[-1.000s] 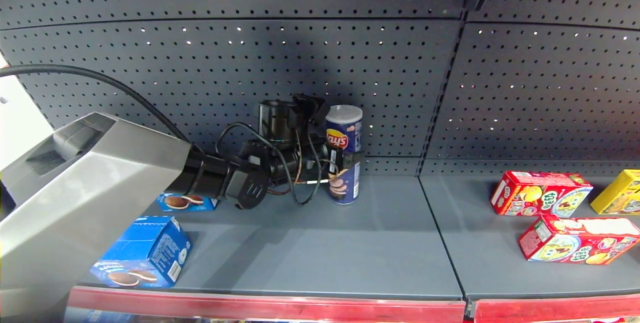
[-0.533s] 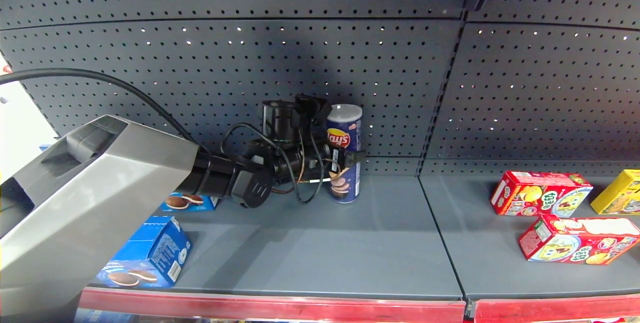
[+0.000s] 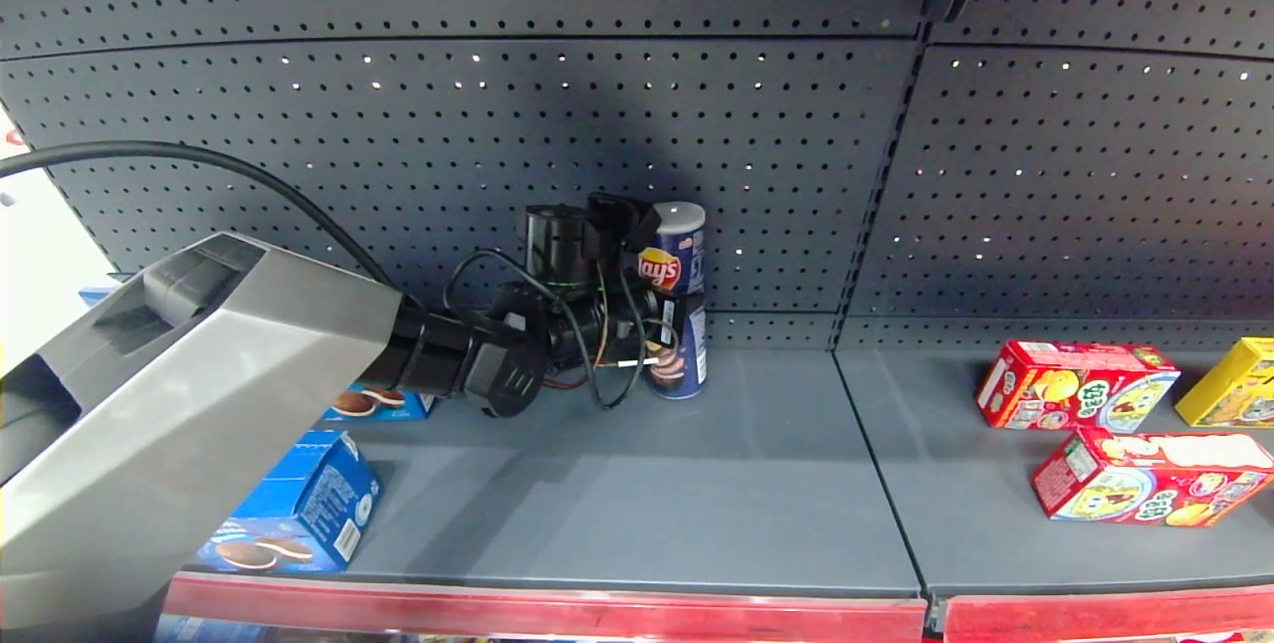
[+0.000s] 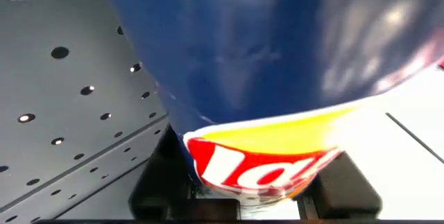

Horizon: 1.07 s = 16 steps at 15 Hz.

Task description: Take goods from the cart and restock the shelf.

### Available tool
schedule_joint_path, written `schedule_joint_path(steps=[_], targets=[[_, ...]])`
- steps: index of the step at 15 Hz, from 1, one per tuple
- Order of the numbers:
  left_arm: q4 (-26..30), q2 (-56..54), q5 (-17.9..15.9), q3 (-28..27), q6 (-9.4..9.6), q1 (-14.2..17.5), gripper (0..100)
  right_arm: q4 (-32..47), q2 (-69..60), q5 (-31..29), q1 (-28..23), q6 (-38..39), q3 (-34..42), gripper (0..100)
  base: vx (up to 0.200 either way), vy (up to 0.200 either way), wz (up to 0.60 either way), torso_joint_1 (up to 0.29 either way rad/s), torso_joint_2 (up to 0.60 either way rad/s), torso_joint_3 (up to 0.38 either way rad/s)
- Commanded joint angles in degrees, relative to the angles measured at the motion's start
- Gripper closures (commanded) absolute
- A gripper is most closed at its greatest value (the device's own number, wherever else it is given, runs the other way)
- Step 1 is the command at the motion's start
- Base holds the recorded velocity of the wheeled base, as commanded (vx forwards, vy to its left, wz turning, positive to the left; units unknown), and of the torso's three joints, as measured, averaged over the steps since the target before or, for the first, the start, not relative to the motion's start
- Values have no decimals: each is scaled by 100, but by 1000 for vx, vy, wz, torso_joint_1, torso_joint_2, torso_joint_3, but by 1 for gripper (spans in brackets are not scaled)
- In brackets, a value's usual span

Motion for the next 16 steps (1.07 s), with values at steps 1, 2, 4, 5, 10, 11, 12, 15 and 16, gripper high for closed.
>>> schedule_joint_path(steps=[1, 2, 4, 5, 10, 11, 12, 15, 16], targets=[[5, 5, 5, 17, 5, -4, 100, 1, 9, -1, 1, -4, -11, 100, 0, 0, 0, 0, 0, 0], [14, -4, 5, 34, 5, -4, 100, 1, 9, -1, 1, -4, -20, 100, 0, 0, 0, 0, 0, 0], [41, -39, 23, 113, 14, -4, 100, 1, 1, -1, 1, -4, -20, 100, 0, 0, 0, 0, 0, 0], [58, -153, 102, 236, 23, -4, 100, 1, -26, -1, 1, -4, -20, 100, 0, 0, 0, 0, 0, 0], [67, -900, 216, 957, 49, -118, 100, -8, -61, -1, 19, -4, -20, 100, 0, 0, 0, 0, 0, 0], [58, -1138, 216, 1238, 66, -136, 100, -8, -61, -1, 28, 5, -20, 100, 0, 0, 0, 0, 0, 0], [58, -1270, 225, 1379, 102, -180, 100, -17, -70, -1, 36, 5, -20, 100, 0, 0, 0, 0, 0, 0], [102, -1902, 427, 2073, 400, -276, 100, 1, -237, 8, 45, 5, -11, 100, 0, 0, 0, 0, 0, 0], [102, -2140, 550, 2284, 400, -303, 100, 1, -245, 17, 45, 14, -11, 100, 0, 0, 0, 0, 0, 0]])
